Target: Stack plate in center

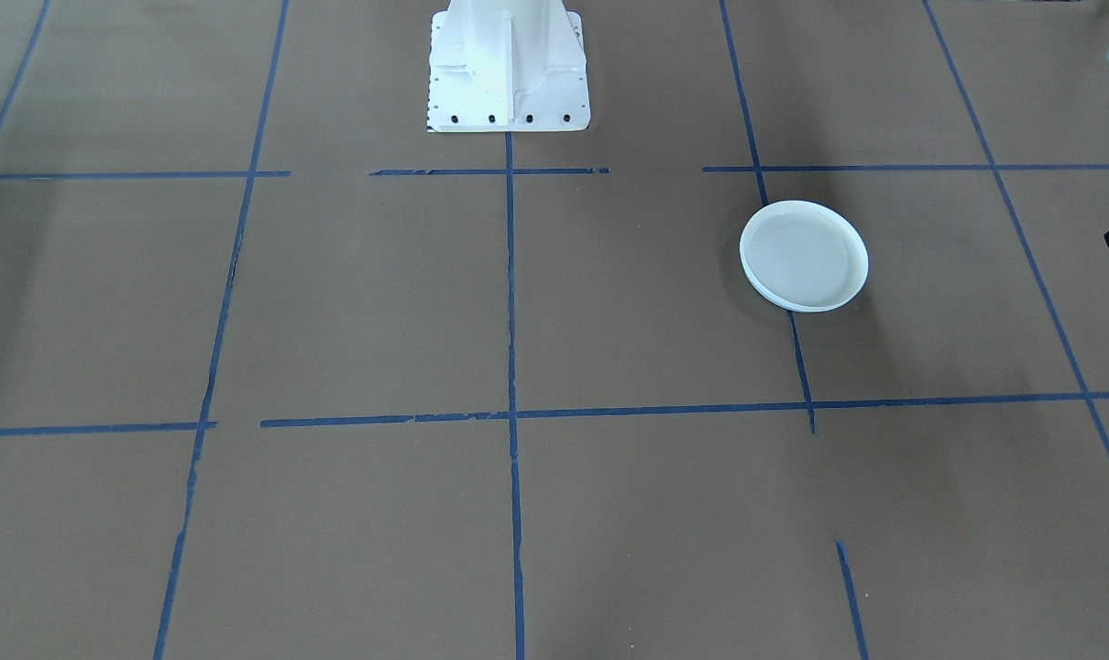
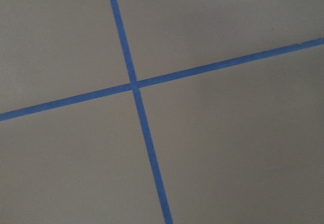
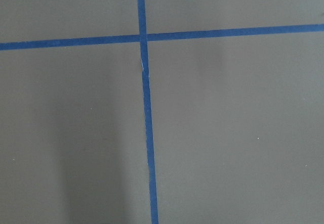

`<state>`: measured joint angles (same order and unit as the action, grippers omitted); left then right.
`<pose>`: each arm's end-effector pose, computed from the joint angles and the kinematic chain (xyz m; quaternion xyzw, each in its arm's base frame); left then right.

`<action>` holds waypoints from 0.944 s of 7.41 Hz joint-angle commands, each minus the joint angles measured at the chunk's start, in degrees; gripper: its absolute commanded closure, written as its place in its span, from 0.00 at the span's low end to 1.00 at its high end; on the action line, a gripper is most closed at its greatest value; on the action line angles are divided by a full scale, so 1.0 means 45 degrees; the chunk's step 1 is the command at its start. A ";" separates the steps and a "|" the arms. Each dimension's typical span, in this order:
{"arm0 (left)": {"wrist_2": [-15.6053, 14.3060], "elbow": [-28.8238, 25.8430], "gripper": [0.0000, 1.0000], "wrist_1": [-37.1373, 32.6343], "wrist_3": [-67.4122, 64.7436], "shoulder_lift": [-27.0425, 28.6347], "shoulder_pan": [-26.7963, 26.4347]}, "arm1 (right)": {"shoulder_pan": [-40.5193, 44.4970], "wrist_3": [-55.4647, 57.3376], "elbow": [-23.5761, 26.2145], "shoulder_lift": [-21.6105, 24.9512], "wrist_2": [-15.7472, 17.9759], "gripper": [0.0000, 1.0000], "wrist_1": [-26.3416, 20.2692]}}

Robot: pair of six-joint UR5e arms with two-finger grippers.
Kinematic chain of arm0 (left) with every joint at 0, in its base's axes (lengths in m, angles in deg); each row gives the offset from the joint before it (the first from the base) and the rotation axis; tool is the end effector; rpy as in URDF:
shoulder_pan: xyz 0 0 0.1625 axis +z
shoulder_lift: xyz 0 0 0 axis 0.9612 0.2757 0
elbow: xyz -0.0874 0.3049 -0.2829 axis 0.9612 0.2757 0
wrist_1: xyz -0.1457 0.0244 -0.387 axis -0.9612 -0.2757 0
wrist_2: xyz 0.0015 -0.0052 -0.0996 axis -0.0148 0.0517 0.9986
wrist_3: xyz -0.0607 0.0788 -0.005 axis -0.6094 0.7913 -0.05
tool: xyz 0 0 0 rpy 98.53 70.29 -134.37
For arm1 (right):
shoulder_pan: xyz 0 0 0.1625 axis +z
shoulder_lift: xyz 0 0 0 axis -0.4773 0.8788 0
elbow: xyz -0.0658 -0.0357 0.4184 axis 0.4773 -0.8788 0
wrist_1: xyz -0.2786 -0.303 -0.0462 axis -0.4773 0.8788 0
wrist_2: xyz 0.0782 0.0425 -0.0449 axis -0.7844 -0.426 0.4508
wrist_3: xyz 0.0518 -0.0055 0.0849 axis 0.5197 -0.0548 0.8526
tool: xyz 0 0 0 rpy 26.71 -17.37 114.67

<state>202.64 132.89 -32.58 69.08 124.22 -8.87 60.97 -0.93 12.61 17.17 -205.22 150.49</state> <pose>-0.0072 -0.4563 0.6481 0.1020 0.3823 0.0910 0.9139 0.0620 -0.4378 0.6458 -0.0277 -0.3612 0.0302 0.9316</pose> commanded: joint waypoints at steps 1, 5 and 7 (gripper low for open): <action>-0.0039 0.0489 0.00 0.2598 0.1419 0.0494 -0.0607 | 0.0000 0.0000 0.0000 0.0000 0.0000 0.00 0.0000; 0.0058 0.0510 0.00 0.3758 0.1524 0.1218 -0.1507 | 0.0000 0.0000 0.0000 0.0000 0.0000 0.00 0.0000; 0.0078 0.0491 0.00 0.3760 0.0532 0.1179 -0.1508 | 0.0000 0.0000 0.0000 0.0000 0.0000 0.00 0.0000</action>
<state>202.93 135.12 -15.84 74.16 129.60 -15.58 60.98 -0.93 12.61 17.18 -205.22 150.49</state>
